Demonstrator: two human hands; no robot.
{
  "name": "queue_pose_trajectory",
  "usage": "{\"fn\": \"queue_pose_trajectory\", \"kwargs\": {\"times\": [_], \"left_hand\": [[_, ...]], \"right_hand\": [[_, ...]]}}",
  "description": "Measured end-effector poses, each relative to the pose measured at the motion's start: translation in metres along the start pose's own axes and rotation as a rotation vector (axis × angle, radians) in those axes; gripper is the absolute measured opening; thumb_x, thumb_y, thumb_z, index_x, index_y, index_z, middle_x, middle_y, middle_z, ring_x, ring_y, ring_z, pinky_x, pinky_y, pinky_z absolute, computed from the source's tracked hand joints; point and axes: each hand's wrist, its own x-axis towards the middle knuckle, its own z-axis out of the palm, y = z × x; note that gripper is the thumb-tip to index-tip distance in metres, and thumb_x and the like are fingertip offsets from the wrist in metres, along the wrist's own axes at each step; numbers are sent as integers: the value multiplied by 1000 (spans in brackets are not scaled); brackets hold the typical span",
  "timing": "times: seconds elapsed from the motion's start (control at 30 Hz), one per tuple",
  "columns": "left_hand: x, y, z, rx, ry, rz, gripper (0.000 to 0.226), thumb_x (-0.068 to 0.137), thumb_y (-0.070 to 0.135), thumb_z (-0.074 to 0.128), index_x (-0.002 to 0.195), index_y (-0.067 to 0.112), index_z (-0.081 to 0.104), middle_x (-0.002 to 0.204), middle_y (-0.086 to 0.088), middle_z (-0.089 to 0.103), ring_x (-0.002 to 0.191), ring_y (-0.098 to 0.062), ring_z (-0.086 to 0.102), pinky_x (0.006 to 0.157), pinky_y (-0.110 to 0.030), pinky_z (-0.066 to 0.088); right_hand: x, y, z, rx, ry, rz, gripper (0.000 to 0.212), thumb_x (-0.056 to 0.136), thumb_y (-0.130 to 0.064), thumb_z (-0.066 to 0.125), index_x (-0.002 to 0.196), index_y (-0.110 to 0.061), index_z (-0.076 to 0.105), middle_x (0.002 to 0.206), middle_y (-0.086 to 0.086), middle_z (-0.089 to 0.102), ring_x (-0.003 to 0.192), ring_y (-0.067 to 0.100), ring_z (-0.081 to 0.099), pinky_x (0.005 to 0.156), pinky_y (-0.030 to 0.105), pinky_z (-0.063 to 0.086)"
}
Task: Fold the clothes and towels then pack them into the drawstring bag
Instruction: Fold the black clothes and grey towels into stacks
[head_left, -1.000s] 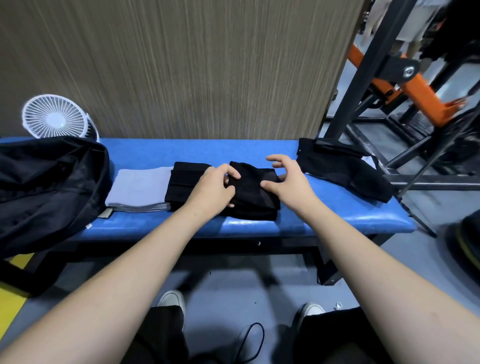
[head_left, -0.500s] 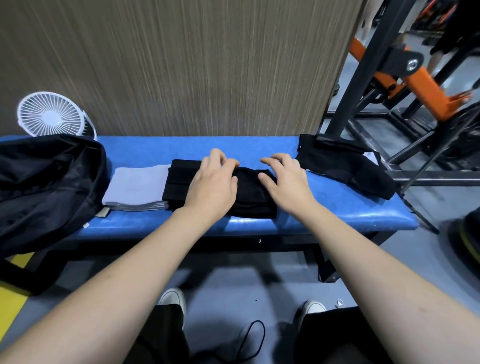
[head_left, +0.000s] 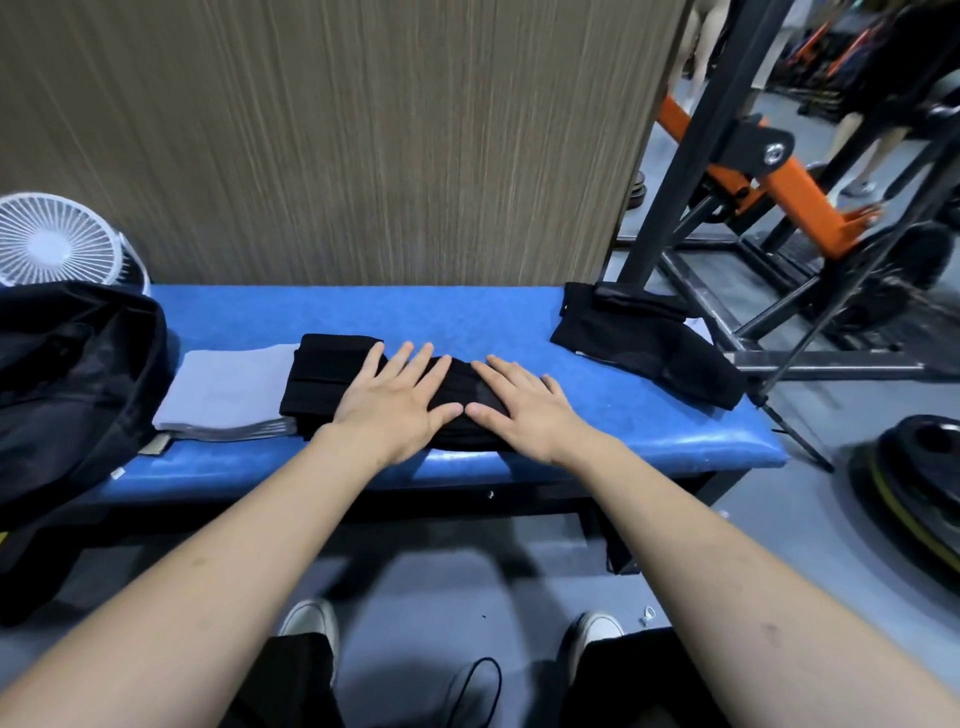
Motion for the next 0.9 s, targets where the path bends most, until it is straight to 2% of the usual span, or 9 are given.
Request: {"fn": "queue_pose_trajectory", "kwargs": {"times": [0.1,0.17,0.27,0.37,0.53,0.7,0.8,0.9], "left_hand": [[-1,2,-6,-17,112,-14,66,100,62,15,158,31,16,166,1,12,154,-18,0,123,-48,-8],[1,6,-11,-98,224,-34,59,101,58,25,152,31,34,161,1,29,152,-18,14,123,-48,-5],[8,15,-18,-255,437,-72,43,99,49,42,133,28,58,137,3,55,134,-19,41,122,-46,7],[18,36,-27,-348,530,-70,32,98,42,47,120,27,64,118,6,62,116,-20,52,112,-37,21],[47,85,-41,-559,505,-34,25,98,26,47,117,30,63,110,9,64,105,-18,55,99,-32,28],[82,128,-43,-671,384,-32,25,97,26,50,121,27,59,114,6,62,104,-18,58,98,-34,33],[106,144,-38,-696,308,-53,29,96,28,51,124,27,56,119,1,59,108,-21,58,99,-35,34],[129,155,-32,-681,215,-102,37,96,31,52,133,27,50,129,-4,54,118,-26,51,101,-38,35]], "right_hand": [[-4,4,-8,109,90,3,62,97,-64,37,152,-38,29,160,-9,28,148,14,23,120,44,13],[-8,7,-16,156,216,28,53,97,-59,42,143,-33,44,144,-6,47,136,17,40,114,43,26],[-19,16,-29,193,389,70,37,97,-50,50,124,-28,60,121,-6,60,116,14,55,104,43,38],[-33,32,-42,183,505,102,22,95,-37,55,111,-25,64,107,-8,64,100,12,60,96,43,44],[-57,79,-66,184,735,172,12,91,-22,61,101,-20,67,99,-4,65,94,20,62,89,44,50],[-84,132,-83,235,919,357,15,87,-14,61,101,-16,68,103,1,57,103,27,57,97,46,46],[-95,154,-85,316,918,485,16,87,-19,61,103,-21,65,110,4,54,106,30,57,96,50,47],[-102,168,-81,375,814,582,23,88,-26,64,110,-23,61,114,9,55,108,29,56,95,43,46]]}}
